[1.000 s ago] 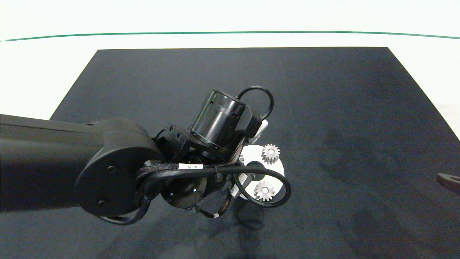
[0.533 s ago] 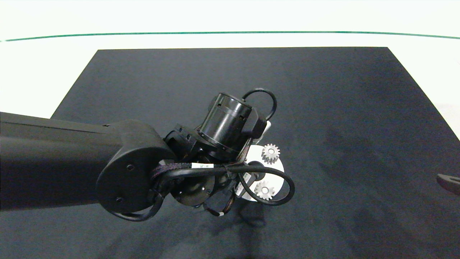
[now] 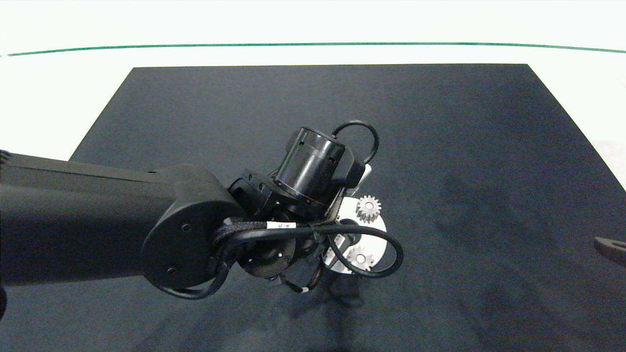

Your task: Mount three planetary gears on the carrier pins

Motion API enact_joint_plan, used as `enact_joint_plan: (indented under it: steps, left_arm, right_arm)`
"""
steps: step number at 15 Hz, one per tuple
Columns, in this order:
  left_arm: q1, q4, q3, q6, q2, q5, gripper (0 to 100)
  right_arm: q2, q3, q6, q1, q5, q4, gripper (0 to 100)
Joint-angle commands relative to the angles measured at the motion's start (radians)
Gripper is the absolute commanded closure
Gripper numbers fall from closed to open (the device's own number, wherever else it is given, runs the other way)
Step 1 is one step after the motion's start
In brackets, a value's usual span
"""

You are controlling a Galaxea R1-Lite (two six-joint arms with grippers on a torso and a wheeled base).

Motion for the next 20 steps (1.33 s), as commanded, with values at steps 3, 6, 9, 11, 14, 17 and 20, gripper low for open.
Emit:
enact_joint_plan:
  steps: [3,6,9,11,14,17,20]
  left_arm:
    - [0.003,-0.003,0.001,0.001,0.002,-0.015,100]
    - [0.011,-0.005,-0.004,0.002,0.004,-0.017,100]
    - [0.018,-0.008,-0.004,0.001,0.010,-0.032,100]
    - [0.021,-0.011,-0.004,-0.001,0.013,-0.037,100]
    - [0.044,-0.012,-0.010,0.002,0.025,-0.037,100]
    - [0.046,-0.012,-0.012,0.004,0.023,-0.038,100]
    - [0.060,-0.011,-0.012,0.007,0.016,-0.038,100]
  right_arm:
    - [0.001,0.003,-0.001,0.002,0.000,0.002,0]
    - [0.001,0.003,-0.001,0.002,-0.002,0.002,0]
    - [0.004,0.005,-0.001,0.002,0.000,0.002,0]
    - [0.002,0.006,-0.001,0.003,0.000,0.002,0]
    - [0.002,0.019,-0.007,0.002,0.000,-0.001,0]
    - [0.005,0.022,-0.007,0.008,0.000,-0.001,0]
    - [0.005,0.023,-0.007,0.014,0.000,-0.001,0]
